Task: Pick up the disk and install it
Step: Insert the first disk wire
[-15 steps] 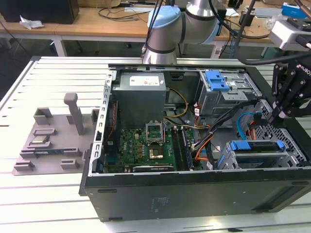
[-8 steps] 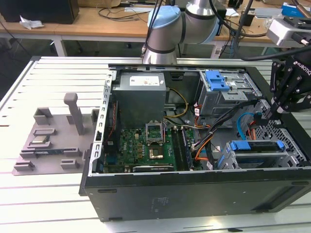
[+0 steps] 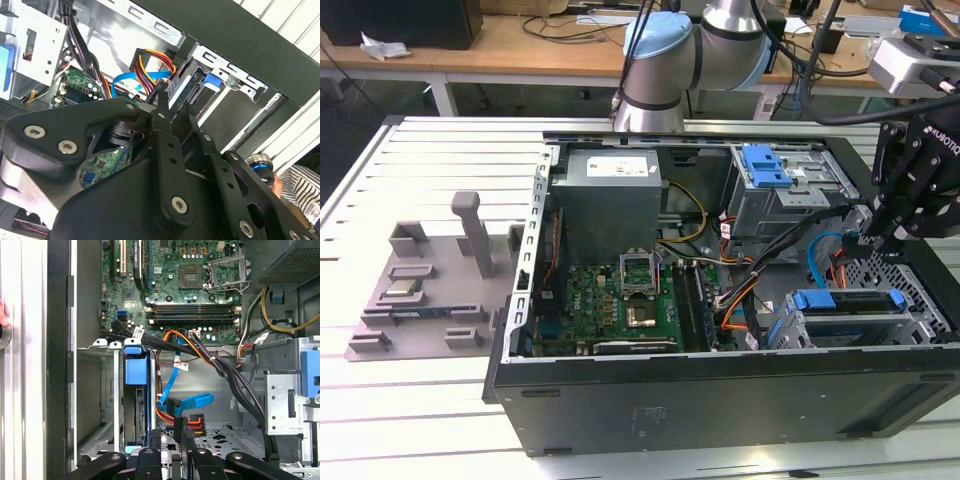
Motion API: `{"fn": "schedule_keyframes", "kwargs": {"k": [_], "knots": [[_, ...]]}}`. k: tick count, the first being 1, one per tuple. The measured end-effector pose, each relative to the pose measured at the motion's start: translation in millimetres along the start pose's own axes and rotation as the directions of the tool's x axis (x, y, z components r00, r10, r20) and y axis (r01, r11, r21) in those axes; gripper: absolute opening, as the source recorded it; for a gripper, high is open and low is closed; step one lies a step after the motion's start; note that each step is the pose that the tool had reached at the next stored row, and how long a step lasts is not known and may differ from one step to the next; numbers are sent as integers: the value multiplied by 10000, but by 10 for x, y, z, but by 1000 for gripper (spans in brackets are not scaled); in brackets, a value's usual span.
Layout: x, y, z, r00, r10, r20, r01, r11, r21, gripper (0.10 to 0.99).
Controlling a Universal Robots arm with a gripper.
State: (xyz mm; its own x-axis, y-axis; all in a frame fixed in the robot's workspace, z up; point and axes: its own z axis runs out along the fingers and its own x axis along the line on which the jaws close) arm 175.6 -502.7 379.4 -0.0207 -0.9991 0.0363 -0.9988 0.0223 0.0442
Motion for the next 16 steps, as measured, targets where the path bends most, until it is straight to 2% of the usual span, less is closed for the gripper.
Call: {"fn": "schedule_keyframes", "kwargs": {"k": [7,10,16], "knots": [[-31,1,6,10000,1,-7,-1,10000,0,302],[-82,-1,52,10000,2,-48,-2,10000,1,302],[-90,-3,119,10000,2,-51,-2,10000,1,302]]}}
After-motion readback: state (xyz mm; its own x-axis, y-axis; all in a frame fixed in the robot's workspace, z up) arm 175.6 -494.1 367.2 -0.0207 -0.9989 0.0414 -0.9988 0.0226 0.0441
